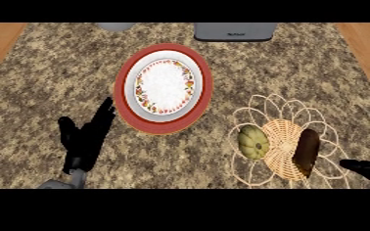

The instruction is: Pick the squash from the placemat and place it in the plate

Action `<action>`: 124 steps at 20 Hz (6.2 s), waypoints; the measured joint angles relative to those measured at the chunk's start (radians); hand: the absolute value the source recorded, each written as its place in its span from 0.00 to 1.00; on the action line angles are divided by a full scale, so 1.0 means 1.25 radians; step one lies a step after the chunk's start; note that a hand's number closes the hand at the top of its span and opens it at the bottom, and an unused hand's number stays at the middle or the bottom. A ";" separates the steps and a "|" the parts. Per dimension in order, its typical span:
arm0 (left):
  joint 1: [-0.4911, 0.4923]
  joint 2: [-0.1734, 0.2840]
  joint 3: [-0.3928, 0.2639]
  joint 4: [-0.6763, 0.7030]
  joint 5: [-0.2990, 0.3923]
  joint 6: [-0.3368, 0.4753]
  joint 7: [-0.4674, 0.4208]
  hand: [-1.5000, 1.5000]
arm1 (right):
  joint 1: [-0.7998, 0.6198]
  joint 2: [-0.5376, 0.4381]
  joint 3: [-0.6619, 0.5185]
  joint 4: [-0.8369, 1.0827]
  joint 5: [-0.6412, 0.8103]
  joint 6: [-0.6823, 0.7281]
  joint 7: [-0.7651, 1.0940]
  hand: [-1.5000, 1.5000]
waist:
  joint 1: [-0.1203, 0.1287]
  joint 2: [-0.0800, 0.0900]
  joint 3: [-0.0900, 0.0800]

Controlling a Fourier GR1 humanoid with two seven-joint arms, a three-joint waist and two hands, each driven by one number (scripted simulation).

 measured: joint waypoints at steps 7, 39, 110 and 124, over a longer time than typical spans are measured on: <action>0.019 -0.012 0.012 -0.009 -0.018 -0.011 -0.010 0.50 | 0.071 0.009 0.056 -0.133 0.136 -0.074 0.051 0.00 | -0.004 -0.002 -0.001; 0.017 -0.104 0.090 -0.001 -0.120 -0.075 0.025 0.50 | 0.081 0.257 0.226 -0.241 0.544 -0.266 0.324 0.00 | 0.000 -0.003 0.001; -0.004 -0.146 0.119 -0.013 -0.175 -0.134 0.072 0.50 | -0.539 0.447 0.593 0.082 1.276 -0.893 1.650 1.00 | 0.053 0.009 0.000; -0.027 -0.152 0.117 -0.002 -0.179 -0.151 0.065 0.50 | -0.664 0.452 0.549 0.387 0.872 -0.950 1.576 0.00 | 0.076 0.023 0.002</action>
